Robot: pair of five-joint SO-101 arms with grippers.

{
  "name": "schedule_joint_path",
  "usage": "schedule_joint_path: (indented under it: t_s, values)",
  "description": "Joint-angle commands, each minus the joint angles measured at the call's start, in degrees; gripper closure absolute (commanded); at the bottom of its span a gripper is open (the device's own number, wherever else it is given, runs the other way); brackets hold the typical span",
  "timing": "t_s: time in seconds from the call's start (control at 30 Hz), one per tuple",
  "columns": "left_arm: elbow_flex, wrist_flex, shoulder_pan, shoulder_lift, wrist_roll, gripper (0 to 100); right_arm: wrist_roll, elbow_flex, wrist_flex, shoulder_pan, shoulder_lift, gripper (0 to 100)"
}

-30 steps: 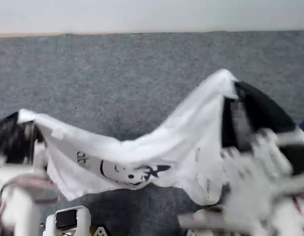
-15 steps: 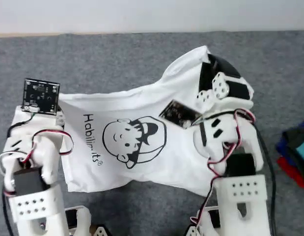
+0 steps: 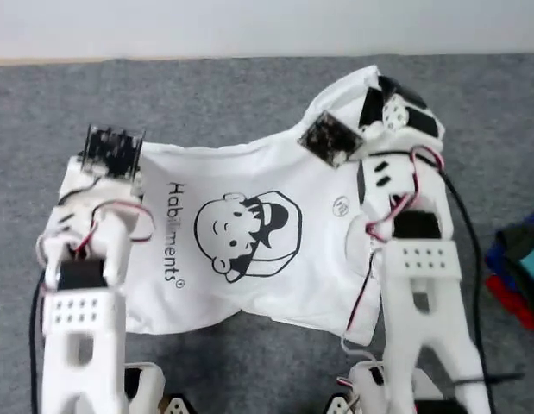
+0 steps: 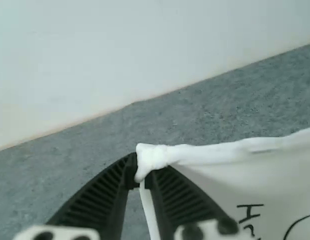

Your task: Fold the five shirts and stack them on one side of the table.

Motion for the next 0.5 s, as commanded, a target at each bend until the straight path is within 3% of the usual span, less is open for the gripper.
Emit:
schedule_joint_path:
  t_s: [0.0, 0.27, 0.47]
  values:
    - [-8.31, -4.31, 0.26, 9.85, 0.26, 100, -0.79, -8.62, -1.80, 0.57, 6.81, 98.9]
    - [-21.58, -14.59, -0.18, 32.97, 0.26, 100, -0.44, -29.19, -1.89, 0.66, 25.98, 98.9]
    - [-35.91, -15.47, -0.18, 49.58, 0.26, 100, 5.01, -50.02, -1.80, 0.66, 43.21, 98.9]
